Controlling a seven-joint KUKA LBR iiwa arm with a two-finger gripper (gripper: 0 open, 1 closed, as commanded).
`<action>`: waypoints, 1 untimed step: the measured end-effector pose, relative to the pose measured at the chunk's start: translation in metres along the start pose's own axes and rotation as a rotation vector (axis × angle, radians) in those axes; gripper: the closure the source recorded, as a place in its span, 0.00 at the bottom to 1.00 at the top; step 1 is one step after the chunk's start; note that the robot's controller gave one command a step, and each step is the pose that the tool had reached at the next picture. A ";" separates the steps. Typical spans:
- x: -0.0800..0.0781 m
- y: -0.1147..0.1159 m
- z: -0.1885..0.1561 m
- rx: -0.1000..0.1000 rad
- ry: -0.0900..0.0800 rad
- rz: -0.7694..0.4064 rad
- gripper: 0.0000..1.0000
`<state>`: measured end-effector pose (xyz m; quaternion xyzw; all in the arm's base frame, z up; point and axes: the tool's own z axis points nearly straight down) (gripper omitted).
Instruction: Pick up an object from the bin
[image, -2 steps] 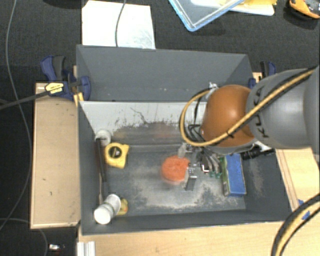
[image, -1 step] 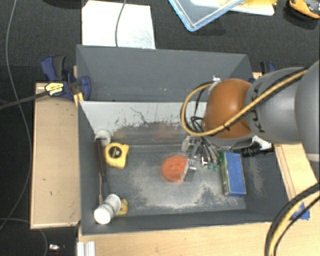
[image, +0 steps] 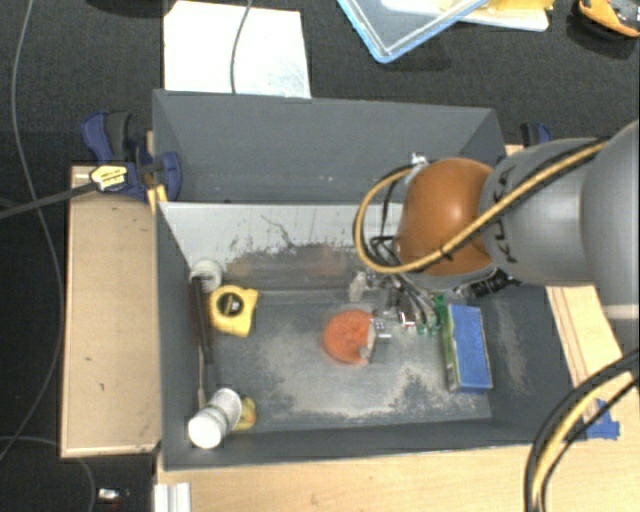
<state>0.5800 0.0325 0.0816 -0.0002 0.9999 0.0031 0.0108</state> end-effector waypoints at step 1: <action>0.006 0.010 0.008 -0.001 -0.004 0.131 1.00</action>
Offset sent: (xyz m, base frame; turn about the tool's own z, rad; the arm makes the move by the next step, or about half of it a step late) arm 0.0000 0.0000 0.0000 0.0000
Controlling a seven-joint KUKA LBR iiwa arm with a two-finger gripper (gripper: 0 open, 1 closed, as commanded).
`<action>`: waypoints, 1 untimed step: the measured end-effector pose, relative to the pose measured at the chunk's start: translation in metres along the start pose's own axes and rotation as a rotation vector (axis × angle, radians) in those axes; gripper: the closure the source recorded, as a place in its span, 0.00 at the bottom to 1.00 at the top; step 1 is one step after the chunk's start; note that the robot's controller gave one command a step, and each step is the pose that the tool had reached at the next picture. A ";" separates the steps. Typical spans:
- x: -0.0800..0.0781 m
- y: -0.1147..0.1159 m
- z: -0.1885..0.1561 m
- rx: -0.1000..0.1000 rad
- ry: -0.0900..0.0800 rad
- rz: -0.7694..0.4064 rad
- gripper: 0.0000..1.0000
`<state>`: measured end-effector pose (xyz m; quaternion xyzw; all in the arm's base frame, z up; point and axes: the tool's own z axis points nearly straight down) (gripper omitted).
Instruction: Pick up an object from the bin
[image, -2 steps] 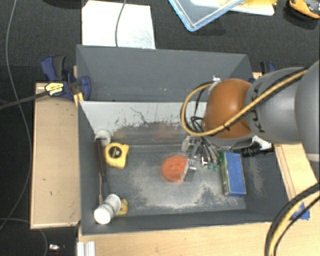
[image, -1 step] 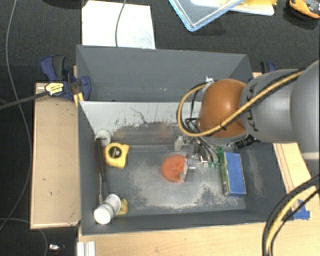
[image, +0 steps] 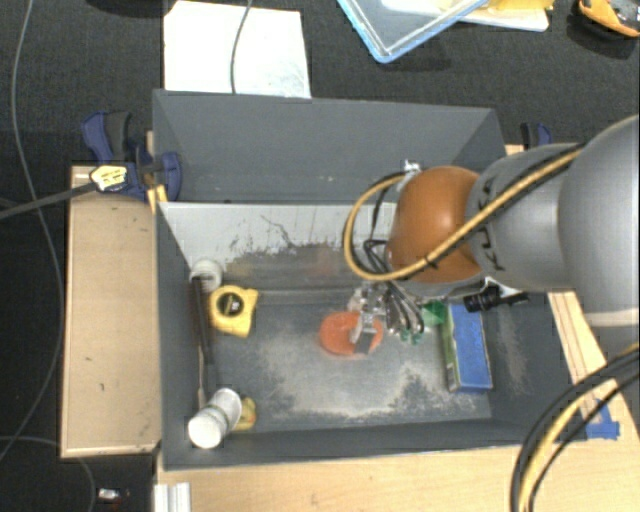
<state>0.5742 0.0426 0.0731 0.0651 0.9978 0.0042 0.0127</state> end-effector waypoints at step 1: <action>0.000 0.000 0.000 0.000 0.000 0.001 1.00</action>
Offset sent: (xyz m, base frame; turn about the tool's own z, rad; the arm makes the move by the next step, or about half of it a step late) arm -0.0082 -0.0245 0.1943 0.0451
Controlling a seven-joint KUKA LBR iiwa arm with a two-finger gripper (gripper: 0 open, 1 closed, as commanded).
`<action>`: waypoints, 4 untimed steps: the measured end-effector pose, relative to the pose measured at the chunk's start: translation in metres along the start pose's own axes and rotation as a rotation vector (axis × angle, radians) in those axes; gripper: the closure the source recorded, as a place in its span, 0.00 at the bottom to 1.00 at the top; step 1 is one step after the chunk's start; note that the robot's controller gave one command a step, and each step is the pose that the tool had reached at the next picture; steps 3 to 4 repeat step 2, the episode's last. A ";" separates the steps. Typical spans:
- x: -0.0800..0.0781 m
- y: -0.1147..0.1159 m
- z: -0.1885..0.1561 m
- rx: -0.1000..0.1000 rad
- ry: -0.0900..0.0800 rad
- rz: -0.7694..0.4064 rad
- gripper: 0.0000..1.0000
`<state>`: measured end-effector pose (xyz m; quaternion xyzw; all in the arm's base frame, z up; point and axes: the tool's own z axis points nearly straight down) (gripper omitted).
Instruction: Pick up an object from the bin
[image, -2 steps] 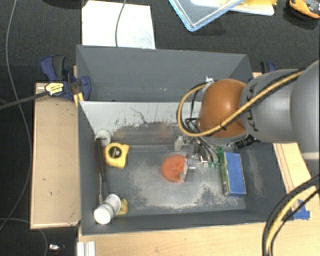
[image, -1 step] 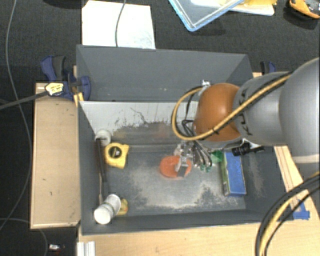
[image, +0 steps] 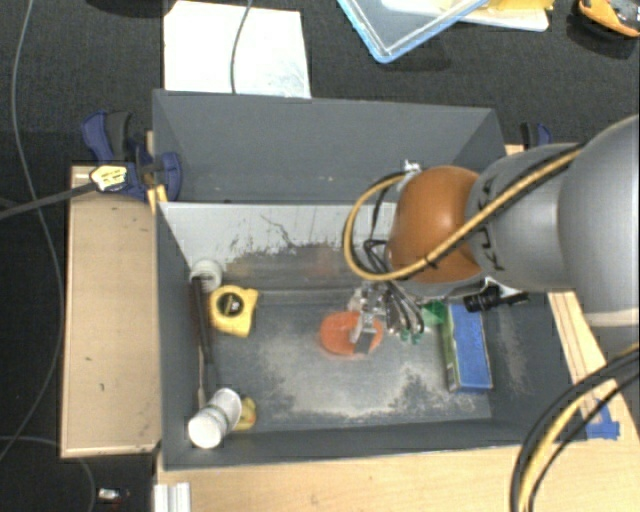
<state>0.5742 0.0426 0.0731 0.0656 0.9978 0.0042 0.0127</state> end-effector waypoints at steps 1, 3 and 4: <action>0.002 -0.009 -0.067 0.001 0.006 0.016 1.00; 0.001 -0.013 -0.105 0.001 0.006 -0.028 1.00; 0.001 -0.013 -0.105 0.001 0.006 -0.028 1.00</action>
Offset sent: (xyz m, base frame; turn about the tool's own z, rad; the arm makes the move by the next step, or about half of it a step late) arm -0.0070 -0.0195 0.1489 -0.0841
